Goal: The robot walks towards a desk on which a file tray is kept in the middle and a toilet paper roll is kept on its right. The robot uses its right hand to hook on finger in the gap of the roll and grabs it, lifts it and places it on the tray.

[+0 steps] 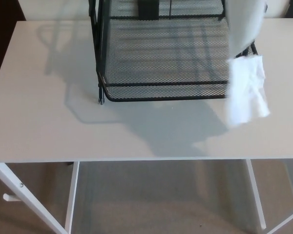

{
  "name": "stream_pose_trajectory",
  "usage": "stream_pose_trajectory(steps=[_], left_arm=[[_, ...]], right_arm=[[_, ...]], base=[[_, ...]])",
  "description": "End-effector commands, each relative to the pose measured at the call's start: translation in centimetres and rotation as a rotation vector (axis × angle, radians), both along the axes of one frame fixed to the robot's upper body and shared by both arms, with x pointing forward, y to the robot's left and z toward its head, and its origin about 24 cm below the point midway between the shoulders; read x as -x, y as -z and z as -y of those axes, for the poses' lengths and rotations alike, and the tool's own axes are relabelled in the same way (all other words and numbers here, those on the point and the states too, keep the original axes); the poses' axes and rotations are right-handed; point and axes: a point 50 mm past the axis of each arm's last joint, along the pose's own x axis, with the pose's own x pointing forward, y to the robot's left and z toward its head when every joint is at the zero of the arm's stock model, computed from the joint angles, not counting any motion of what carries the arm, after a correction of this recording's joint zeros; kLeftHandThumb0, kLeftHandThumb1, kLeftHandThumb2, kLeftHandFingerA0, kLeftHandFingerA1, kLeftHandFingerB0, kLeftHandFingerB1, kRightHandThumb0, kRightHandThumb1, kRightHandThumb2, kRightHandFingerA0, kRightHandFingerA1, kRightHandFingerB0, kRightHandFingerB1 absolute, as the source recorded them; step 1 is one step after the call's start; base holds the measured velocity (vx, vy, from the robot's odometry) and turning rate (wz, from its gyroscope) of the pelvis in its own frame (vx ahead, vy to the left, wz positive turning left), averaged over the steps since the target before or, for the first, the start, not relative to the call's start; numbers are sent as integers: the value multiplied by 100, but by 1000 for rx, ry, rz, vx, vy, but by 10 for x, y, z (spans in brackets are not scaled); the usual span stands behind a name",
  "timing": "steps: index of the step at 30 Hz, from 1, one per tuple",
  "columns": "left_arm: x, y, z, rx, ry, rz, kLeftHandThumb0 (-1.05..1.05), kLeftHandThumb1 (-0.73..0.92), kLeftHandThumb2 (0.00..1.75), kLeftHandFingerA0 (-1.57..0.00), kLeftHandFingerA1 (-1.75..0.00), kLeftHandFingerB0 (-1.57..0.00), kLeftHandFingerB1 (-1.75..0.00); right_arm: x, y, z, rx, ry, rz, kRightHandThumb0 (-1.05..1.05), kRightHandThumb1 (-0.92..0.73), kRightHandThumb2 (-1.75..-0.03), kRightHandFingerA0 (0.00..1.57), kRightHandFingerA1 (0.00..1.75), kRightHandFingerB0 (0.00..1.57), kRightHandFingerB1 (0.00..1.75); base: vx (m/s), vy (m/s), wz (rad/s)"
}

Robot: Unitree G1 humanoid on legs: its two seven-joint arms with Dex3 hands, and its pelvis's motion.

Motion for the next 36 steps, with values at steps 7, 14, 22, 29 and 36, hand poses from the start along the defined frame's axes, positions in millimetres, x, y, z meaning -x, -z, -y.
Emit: stream_pose_trajectory(steps=[7,14,22,29,36], left_arm=[[-4,-1,0,-21,20,11,-105,91,71,-41,-98,-15,-79],[-7,-3,-1,-16,30,18,-105,64,112,-42,-84,-15,-69],[-11,-5,-1,-15,41,26,-105,90,71,-39,-98,-12,-81],[-11,-5,-1,-17,50,22,-105,91,71,-38,-95,-12,-78],[-11,-5,-1,-18,46,19,-105,90,71,-40,-96,-15,-79]], right_arm=[[-32,78,-27,289,20,-281,-36,-56,-57,91,153,90,61],[-43,109,-16,402,82,-408,-37,-55,-56,86,161,90,57],[-43,119,-21,464,50,-445,-38,-56,-62,86,156,91,65],[-45,117,-28,414,38,-467,-37,-58,-57,87,160,92,65],[-44,103,-29,386,55,-516,-48,-65,-60,83,79,22,29]], base=[[0,0,0],[0,0,0],[0,0,0],[0,0,0],[0,0,0]])
